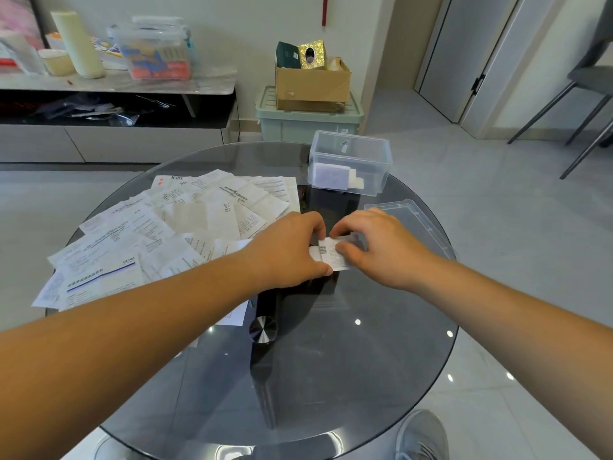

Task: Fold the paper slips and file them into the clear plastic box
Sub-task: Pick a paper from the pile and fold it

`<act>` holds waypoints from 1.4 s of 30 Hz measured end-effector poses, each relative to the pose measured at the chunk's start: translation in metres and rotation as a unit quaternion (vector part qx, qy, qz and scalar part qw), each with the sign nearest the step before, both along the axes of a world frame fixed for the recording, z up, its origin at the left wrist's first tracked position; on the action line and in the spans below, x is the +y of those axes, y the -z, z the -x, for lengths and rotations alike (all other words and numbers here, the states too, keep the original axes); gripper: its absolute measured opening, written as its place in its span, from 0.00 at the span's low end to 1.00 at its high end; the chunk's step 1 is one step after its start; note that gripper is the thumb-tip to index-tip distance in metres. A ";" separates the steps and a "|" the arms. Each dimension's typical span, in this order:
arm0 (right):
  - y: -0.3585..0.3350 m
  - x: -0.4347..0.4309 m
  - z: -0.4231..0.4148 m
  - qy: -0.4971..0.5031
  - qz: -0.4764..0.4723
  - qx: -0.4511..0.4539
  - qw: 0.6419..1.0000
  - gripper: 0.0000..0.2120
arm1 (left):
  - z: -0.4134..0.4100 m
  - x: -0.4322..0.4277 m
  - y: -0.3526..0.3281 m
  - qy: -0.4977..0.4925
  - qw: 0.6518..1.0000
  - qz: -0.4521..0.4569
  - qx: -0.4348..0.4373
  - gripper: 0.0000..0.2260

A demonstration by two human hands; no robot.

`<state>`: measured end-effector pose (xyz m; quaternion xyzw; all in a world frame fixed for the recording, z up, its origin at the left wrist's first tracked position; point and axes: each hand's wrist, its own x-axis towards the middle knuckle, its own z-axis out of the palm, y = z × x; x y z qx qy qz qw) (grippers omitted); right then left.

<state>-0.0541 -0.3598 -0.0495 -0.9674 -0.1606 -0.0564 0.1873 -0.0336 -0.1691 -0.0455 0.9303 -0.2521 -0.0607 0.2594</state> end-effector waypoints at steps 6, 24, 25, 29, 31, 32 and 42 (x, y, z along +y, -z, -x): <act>-0.005 0.001 0.002 -0.006 -0.025 -0.009 1.000 0.12 | 0.000 0.000 0.000 -0.004 1.000 0.026 -0.008 0.28; -0.012 -0.002 0.013 -0.011 -0.060 0.008 0.998 0.17 | 0.002 0.001 -0.001 -0.007 1.000 0.030 0.007 0.33; -0.012 -0.002 0.013 -0.010 -0.060 0.007 0.998 0.17 | 0.001 0.001 -0.001 -0.008 1.000 0.029 0.007 0.33; -0.012 -0.004 0.012 -0.006 -0.063 0.002 0.998 0.18 | 0.001 0.001 -0.001 -0.012 0.999 0.029 0.004 0.33; -0.011 -0.004 0.012 -0.005 -0.063 0.003 0.998 0.18 | 0.001 0.001 -0.001 -0.012 1.000 0.029 0.002 0.33; -0.011 -0.004 0.012 -0.004 -0.064 0.004 0.998 0.18 | 0.001 0.001 -0.001 -0.010 1.000 0.029 0.001 0.33; -0.014 -0.006 0.014 0.019 -0.087 -0.002 0.996 0.14 | 0.000 0.006 -0.004 -0.014 0.999 0.032 0.014 0.34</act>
